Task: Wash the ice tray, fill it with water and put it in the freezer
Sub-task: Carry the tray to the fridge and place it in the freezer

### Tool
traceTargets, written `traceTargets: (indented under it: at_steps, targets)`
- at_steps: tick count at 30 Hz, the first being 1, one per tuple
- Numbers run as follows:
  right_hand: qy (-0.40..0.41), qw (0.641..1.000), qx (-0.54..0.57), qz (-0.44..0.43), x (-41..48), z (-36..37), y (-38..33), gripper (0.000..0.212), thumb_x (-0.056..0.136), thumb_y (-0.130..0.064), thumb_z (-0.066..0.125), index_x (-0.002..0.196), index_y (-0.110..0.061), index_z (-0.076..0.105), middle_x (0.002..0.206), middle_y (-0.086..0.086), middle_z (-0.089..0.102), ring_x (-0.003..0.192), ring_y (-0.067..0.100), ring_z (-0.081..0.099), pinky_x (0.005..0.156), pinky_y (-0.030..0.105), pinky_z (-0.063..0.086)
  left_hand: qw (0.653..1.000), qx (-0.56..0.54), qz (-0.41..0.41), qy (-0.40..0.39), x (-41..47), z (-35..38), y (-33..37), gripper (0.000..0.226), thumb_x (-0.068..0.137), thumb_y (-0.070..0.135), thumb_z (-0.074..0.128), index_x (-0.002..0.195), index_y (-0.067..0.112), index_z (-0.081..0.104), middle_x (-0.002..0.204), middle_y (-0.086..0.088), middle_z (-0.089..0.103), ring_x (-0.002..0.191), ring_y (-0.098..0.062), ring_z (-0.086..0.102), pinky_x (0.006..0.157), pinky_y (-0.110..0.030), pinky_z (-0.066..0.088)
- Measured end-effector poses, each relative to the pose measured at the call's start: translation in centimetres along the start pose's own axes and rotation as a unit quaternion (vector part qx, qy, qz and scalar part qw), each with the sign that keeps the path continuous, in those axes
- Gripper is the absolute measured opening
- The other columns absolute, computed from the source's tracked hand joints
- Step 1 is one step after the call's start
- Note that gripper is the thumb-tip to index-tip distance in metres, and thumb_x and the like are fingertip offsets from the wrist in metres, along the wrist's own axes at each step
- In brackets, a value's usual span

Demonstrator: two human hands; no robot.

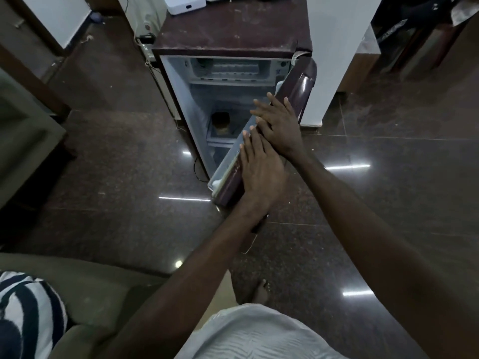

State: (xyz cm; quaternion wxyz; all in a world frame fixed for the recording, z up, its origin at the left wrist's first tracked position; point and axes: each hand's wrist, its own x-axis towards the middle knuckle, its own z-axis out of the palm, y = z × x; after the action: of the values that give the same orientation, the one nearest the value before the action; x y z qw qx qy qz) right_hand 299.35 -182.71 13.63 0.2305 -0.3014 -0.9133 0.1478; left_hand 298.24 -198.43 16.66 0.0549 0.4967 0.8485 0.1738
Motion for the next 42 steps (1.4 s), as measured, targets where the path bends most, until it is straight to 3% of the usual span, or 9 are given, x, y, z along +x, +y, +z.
traceTargets:
  at_steps: [4, 8, 11, 13, 19, 28, 34, 42]
  targets:
    - [0.032, 0.998, -0.046, -0.024, 1.5, 2.2, -1.3, 0.050, 0.107, -0.047, 0.032, 0.141, -0.026, 0.063, 0.156, -0.009, 0.050, 0.155, 0.015, 0.028, 0.128, 0.050, 0.011, 0.996, 0.039, -0.008, 0.075, 1.7, 0.0, -3.1, 0.072, 0.099, 0.019, 0.034, 0.163, -0.004, 0.013, 0.172, -0.023, 0.006, 0.161, -0.037, 0.001, 0.131, -0.048, 0.002]
    - [0.069, 0.995, -0.069, -0.036, 3.2, 4.2, -2.8, 0.048, 0.110, -0.043, 0.031, 0.147, -0.025, 0.057, 0.157, -0.009, 0.049, 0.154, 0.014, 0.030, 0.128, 0.049, 0.013, 0.979, 0.031, 0.025, 0.200, 4.6, 0.8, -7.9, 0.050, 0.103, 0.009, 0.045, 0.153, -0.001, 0.046, 0.166, -0.019, 0.033, 0.157, -0.034, 0.025, 0.128, -0.045, 0.024]
    - [0.094, 0.991, -0.090, -0.040, 5.0, 5.7, -3.8, 0.048, 0.111, -0.042, 0.031, 0.150, -0.023, 0.053, 0.158, -0.008, 0.048, 0.154, 0.016, 0.030, 0.128, 0.048, 0.016, 0.959, 0.018, 0.055, 0.278, 6.9, 0.6, -11.5, 0.033, 0.105, 0.011, 0.054, 0.135, 0.002, 0.064, 0.144, -0.018, 0.056, 0.136, -0.031, 0.050, 0.112, -0.039, 0.048]
    - [0.100, 0.989, -0.100, -0.037, 6.4, 6.7, -4.5, 0.050, 0.112, -0.042, 0.030, 0.152, -0.023, 0.050, 0.159, -0.008, 0.047, 0.155, 0.017, 0.030, 0.127, 0.049, 0.019, 0.951, 0.018, 0.080, 0.297, 8.8, 0.2, -13.9, 0.029, 0.103, 0.008, 0.053, 0.128, 0.001, 0.068, 0.130, -0.018, 0.063, 0.122, -0.031, 0.058, 0.099, -0.039, 0.056]
    - [0.102, 0.988, -0.114, 0.023, 11.6, 9.5, -6.6, 0.054, 0.112, -0.044, 0.027, 0.156, -0.018, 0.043, 0.165, -0.004, 0.038, 0.158, 0.021, 0.022, 0.128, 0.049, 0.017, 0.943, 0.006, 0.151, 0.298, 16.6, -0.9, -20.3, 0.029, 0.099, 0.003, 0.061, 0.127, 0.000, 0.069, 0.124, -0.016, 0.066, 0.118, -0.031, 0.061, 0.104, -0.045, 0.054]
    - [0.105, 0.974, -0.160, 0.121, 18.7, 12.0, -8.0, 0.062, 0.112, -0.048, 0.019, 0.166, -0.018, 0.010, 0.174, 0.002, 0.004, 0.161, 0.026, 0.001, 0.129, 0.051, 0.008, 0.942, -0.066, 0.164, 0.284, 25.5, -0.4, -24.0, 0.035, 0.100, 0.007, 0.064, 0.135, 0.003, 0.067, 0.138, -0.013, 0.065, 0.132, -0.026, 0.060, 0.121, -0.046, 0.039]
    - [0.122, 0.964, -0.171, 0.164, 22.5, 13.2, -8.2, 0.063, 0.112, -0.048, 0.019, 0.166, -0.018, 0.009, 0.174, 0.003, 0.002, 0.161, 0.028, -0.001, 0.129, 0.052, 0.008, 0.942, -0.042, 0.232, 0.239, 29.6, -0.3, -26.3, 0.048, 0.105, 0.007, 0.051, 0.153, 0.005, 0.049, 0.159, -0.011, 0.048, 0.151, -0.022, 0.042, 0.129, -0.046, 0.025]
    - [0.131, 0.954, -0.190, 0.190, 24.2, 14.0, -7.8, 0.061, 0.112, -0.047, 0.021, 0.166, -0.019, 0.010, 0.174, 0.002, 0.004, 0.161, 0.029, 0.001, 0.129, 0.051, 0.008, 0.931, -0.030, 0.286, 0.226, 32.5, -0.1, -28.0, 0.050, 0.107, 0.003, 0.049, 0.157, 0.004, 0.042, 0.165, -0.012, 0.038, 0.155, -0.023, 0.034, 0.127, -0.045, 0.028]
